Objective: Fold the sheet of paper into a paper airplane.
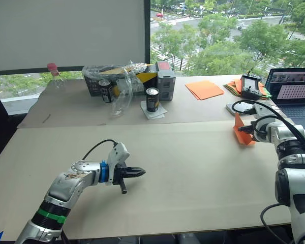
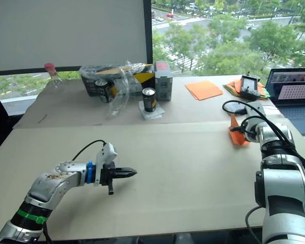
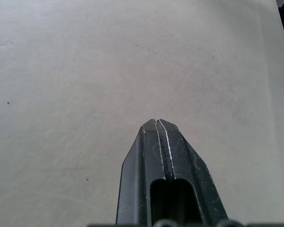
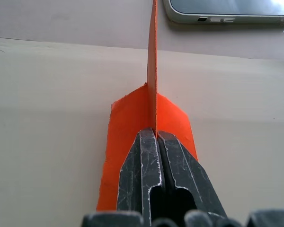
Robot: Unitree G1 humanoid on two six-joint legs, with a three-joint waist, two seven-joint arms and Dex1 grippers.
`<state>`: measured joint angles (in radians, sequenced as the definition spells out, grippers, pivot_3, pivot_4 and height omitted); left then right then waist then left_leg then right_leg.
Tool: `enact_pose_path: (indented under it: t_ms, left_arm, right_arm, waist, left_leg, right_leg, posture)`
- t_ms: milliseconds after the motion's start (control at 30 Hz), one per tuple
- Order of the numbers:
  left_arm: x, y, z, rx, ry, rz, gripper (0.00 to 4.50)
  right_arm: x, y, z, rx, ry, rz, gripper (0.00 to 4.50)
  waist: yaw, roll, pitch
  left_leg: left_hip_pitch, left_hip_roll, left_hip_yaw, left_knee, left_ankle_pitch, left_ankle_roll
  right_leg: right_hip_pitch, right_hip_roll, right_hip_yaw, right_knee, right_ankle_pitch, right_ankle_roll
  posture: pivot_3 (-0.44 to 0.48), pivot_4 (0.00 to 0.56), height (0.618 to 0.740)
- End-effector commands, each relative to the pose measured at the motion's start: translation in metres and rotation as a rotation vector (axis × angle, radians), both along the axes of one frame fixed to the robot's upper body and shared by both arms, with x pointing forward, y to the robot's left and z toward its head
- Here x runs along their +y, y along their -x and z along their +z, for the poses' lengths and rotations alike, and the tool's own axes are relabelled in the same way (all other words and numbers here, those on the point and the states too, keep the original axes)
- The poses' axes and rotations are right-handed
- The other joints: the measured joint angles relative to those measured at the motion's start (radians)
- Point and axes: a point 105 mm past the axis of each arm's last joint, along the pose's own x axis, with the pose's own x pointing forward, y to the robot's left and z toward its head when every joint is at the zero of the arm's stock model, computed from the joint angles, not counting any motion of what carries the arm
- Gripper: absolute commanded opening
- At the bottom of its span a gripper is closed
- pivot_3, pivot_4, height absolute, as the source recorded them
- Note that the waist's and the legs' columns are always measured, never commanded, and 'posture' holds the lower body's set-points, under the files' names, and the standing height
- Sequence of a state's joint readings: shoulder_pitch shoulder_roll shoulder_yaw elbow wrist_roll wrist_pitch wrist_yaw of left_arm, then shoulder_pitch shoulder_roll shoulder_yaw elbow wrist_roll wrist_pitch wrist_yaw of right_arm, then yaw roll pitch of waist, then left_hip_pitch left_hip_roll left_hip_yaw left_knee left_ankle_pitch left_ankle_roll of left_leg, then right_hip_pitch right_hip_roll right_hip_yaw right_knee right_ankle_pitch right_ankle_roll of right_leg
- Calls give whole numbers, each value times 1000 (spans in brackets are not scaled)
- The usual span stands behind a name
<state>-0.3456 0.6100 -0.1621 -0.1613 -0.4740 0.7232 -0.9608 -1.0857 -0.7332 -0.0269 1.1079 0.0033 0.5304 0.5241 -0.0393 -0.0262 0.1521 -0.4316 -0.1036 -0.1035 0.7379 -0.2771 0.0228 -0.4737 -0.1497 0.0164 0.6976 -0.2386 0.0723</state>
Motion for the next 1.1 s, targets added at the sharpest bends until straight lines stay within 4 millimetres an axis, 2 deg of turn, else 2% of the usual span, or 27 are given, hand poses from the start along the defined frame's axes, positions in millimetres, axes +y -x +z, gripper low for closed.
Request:
enact_pose_path:
  t_ms: [33,200,400,533,600,667,733,833,933,1000,1100]
  left_arm:
    - [-3,-4,13,-40,58,8,0]
    - [-2,-8,22,-39,125,33,0]
    - [4,-13,29,-72,153,56,0]
    - [8,-19,39,-99,184,72,0]
    - [9,-23,43,-129,183,89,0]
    - [10,-23,45,-165,170,86,0]
    - [14,-24,45,-197,152,102,0]
    - [17,-23,44,-230,133,101,0]
    - [19,-20,40,-212,127,102,0]
    - [18,-16,37,-199,125,98,0]
    - [17,-12,29,-186,109,100,0]
  right_arm:
    - [-3,-2,19,-60,8,13,661]
    - [-3,-4,42,-113,26,38,2324]
    - [9,7,90,-197,17,154,4458]
    - [44,23,113,-292,-10,349,4490]
    - [72,40,119,-366,10,528,4490]
    - [94,59,115,-403,23,673,4490]
    - [114,81,101,-412,51,801,4490]
    - [141,114,79,-335,-103,928,4490]
    - [153,123,57,-358,-65,910,4490]
    - [158,127,29,-279,-68,894,4490]
    - [159,126,-2,-236,-120,814,4490]
  waist:
    - [-1,0,0]
    - [-1,0,0]
    - [0,1,0]
    - [4,1,0]
    - [6,1,0]
    - [12,1,0]
    - [21,1,0]
    - [28,1,0]
    - [30,1,0]
    - [32,1,0]
    - [31,1,0]
  left_leg:
    - [0,0,0,0,0,0]
    - [0,0,0,1,0,0]
    - [-1,0,0,1,0,0]
    - [-1,0,-1,2,-3,5]
    - [-1,0,-1,2,-3,5]
    - [-1,0,-2,2,-3,5]
    - [-1,0,-1,3,-3,5]
    - [-1,0,-2,4,-3,5]
    - [-1,0,-2,8,-4,6]
    - [0,0,-2,9,-4,7]
    - [0,0,-2,10,-4,7]
  right_leg:
    - [0,0,0,1,0,0]
    - [0,0,0,2,0,0]
    - [-1,0,0,2,0,0]
    - [-1,0,-1,2,0,0]
    - [-1,0,-1,2,0,0]
    - [0,0,-2,2,0,0]
    - [0,0,-1,2,0,0]
    - [0,0,-1,2,0,0]
    - [1,0,-1,3,0,0]
    - [2,-1,-1,3,0,0]
    - [2,-1,-1,3,0,0]
  posture:
    - [0,150,670]
    - [0,150,670]
    - [0,150,670]
    - [0,150,670]
    - [0,150,670]
    - [0,150,670]
    - [0,150,670]
    - [0,150,670]
    - [0,150,670]
    - [0,150,670]
    - [0,150,675]
